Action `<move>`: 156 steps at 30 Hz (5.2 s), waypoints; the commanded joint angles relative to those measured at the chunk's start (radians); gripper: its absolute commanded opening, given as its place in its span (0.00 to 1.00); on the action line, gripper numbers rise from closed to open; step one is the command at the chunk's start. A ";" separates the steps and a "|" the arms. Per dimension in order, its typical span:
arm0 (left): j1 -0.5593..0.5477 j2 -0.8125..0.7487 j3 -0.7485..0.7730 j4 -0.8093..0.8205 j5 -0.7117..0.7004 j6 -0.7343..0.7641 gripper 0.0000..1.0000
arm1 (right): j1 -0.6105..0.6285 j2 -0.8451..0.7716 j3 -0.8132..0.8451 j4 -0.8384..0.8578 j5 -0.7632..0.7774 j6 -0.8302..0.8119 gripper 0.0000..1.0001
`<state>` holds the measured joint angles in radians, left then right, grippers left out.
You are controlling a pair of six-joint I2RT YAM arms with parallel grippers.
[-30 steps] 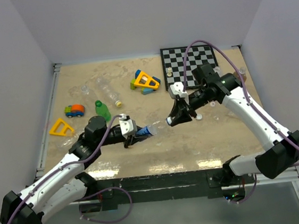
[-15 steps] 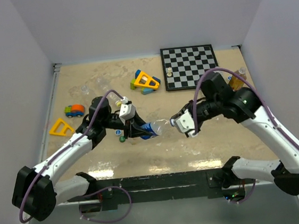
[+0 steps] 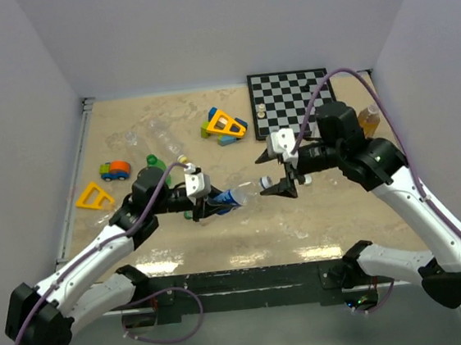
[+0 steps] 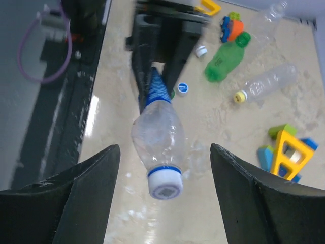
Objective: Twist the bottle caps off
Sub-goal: Unscrew the bottle cap from the plastic bottle.
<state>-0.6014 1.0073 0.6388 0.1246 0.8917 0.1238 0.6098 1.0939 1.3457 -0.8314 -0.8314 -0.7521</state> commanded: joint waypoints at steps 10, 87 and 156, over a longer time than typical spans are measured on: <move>-0.063 -0.208 -0.105 0.076 -0.316 -0.016 0.00 | -0.110 -0.014 -0.129 0.393 0.029 0.907 0.73; 0.018 -0.087 0.001 -0.031 -0.142 0.112 0.00 | -0.047 0.000 -0.138 0.342 0.166 0.843 0.61; 0.020 -0.110 0.002 -0.068 -0.148 0.200 0.00 | -0.062 0.026 -0.080 0.203 0.012 0.588 0.00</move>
<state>-0.5827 0.9154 0.6411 0.0078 0.7418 0.3241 0.5468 1.1210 1.2243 -0.6117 -0.7357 -0.1181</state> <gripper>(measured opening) 0.265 0.155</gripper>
